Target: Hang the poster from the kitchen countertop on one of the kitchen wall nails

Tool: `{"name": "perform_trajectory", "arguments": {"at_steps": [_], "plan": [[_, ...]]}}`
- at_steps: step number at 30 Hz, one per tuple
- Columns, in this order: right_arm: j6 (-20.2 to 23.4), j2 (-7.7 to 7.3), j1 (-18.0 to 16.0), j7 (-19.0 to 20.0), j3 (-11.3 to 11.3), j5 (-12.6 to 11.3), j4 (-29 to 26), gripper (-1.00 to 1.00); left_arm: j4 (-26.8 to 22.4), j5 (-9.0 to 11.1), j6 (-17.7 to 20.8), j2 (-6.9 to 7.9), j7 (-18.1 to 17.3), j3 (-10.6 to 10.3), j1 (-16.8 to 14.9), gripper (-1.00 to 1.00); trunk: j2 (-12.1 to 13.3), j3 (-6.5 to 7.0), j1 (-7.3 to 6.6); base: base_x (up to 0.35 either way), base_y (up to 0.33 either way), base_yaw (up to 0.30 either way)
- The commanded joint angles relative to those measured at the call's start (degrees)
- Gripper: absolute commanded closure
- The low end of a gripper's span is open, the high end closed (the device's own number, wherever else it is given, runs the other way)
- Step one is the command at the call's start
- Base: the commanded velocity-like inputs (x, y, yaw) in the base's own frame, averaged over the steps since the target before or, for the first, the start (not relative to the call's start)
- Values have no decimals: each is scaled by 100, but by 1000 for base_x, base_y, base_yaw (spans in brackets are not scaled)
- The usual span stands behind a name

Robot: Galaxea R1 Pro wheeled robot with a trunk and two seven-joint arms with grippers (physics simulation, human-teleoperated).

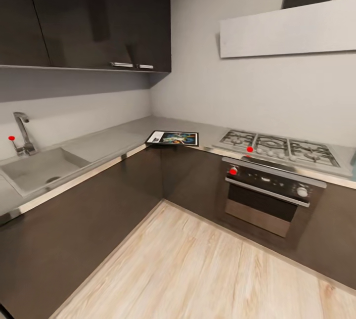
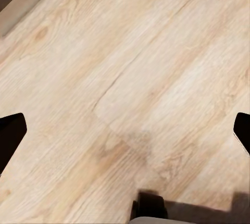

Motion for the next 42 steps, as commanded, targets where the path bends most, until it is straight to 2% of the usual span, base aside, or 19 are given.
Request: {"name": "perform_trajectory", "arguments": {"at_steps": [1,42], "plan": [[-18,0,-3,-3,3,5,4,-100,-6,2,-9,-1,-3,6,1,-100,-2,-5,4,339,0,0],[-9,4,-3,9,-4,-1,13,-100,-6,-4,-9,-1,-3,6,1,-100,-2,-5,4,339,0,0]]}}
